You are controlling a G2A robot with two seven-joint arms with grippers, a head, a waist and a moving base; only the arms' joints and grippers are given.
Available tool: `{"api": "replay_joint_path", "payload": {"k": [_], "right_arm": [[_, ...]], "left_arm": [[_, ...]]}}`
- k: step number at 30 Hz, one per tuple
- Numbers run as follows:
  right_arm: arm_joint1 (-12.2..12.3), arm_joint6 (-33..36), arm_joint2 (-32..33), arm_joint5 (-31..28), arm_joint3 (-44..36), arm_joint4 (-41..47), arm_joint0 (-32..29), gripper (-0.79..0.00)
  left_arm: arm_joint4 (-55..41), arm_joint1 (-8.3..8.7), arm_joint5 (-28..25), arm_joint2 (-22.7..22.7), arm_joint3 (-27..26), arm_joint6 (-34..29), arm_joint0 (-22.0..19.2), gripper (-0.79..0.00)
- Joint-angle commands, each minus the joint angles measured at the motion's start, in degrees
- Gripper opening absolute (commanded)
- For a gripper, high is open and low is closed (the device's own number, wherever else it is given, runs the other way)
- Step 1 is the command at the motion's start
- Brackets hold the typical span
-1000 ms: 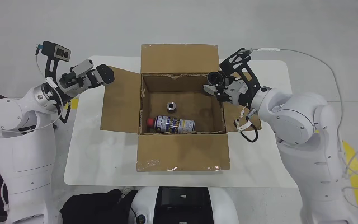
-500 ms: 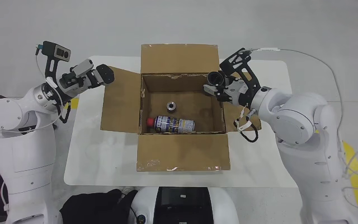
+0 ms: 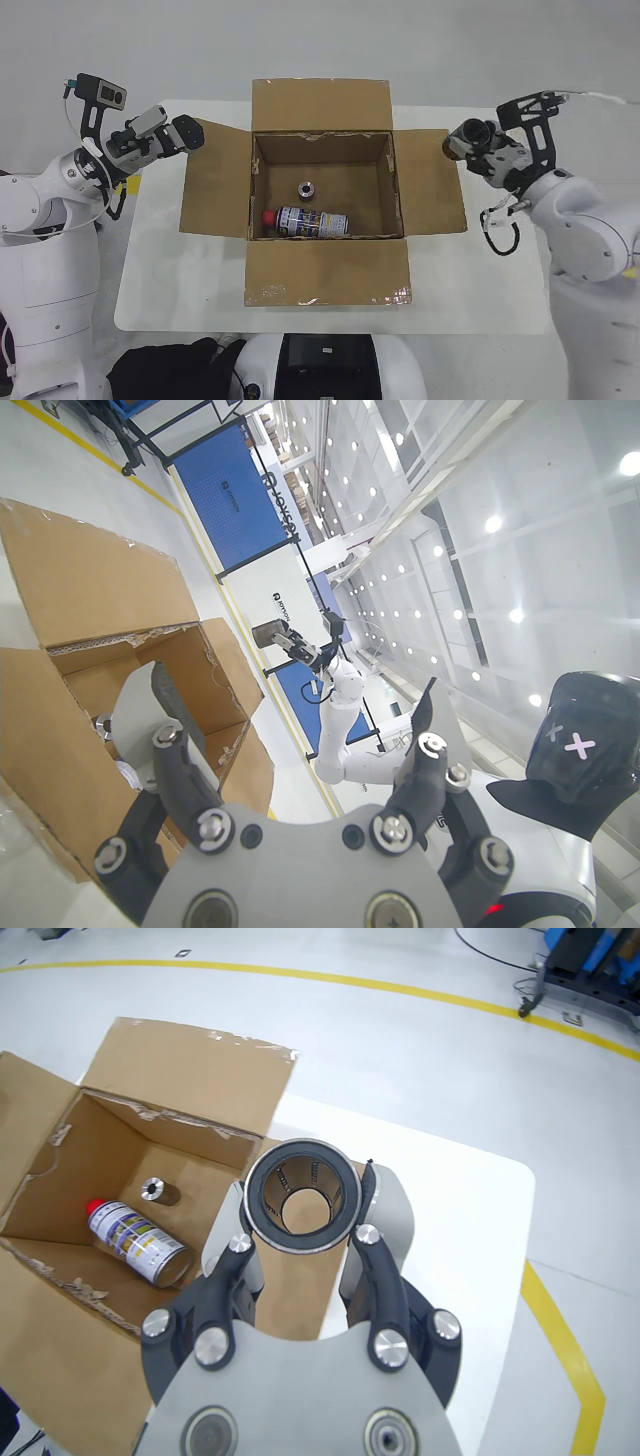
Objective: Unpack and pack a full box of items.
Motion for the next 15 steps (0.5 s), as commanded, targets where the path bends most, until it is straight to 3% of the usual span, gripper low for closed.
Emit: {"api": "replay_joint_path", "payload": {"k": [1,7,15], "right_arm": [[0.17,-1.41,1.71,0.06,0.20,-1.51,-1.93,-0.785],[0.37,-6.69,3.05,0.47,2.70,-5.18,-5.59,-0.785],[0.14,-13.40,2.32,5.22,6.38,-8.70,-8.38,-0.785]], "left_arm": [[0.00,0.00,0.00,0.00,0.00,0.00,0.00,0.000],[0.00,0.00,0.00,0.00,0.00,0.00,0.00,0.000],[0.00,0.00,0.00,0.00,0.00,0.00,0.00,0.000]]}}
